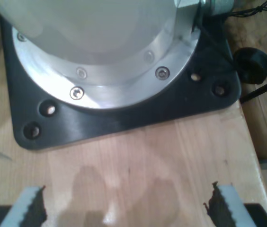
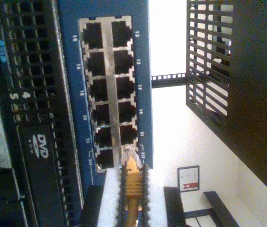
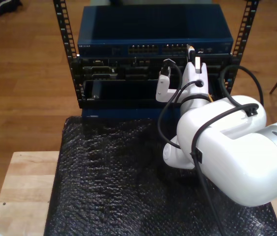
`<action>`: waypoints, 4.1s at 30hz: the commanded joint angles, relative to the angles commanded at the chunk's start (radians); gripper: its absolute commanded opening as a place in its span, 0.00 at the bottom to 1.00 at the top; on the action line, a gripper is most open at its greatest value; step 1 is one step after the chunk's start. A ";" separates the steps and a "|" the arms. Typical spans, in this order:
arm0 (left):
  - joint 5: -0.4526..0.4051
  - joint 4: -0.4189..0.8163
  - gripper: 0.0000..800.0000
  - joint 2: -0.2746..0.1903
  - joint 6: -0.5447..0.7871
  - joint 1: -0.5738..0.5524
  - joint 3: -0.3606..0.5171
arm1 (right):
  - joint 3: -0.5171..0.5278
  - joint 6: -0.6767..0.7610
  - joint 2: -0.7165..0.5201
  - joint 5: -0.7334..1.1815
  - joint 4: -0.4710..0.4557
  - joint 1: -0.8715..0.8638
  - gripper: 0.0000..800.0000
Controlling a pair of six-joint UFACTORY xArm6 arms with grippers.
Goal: Grab the cable and plug it in
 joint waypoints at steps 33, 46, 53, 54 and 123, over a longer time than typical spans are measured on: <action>0.000 0.000 1.00 0.002 0.000 0.000 0.000 | -0.026 -0.003 0.014 0.000 0.000 -0.006 0.00; 0.000 -0.002 1.00 0.000 0.000 0.000 0.000 | -0.034 -0.003 0.017 0.002 0.000 -0.006 0.00; 0.000 0.000 1.00 0.002 0.000 0.000 0.000 | -0.037 -0.003 0.020 0.003 0.000 -0.006 0.00; 0.000 0.000 1.00 0.000 0.000 0.000 0.000 | -0.038 -0.003 0.020 0.003 0.000 -0.006 0.00; 0.000 0.000 1.00 0.000 0.000 0.000 0.000 | 0.646 -0.064 -0.674 0.494 -0.077 0.035 0.88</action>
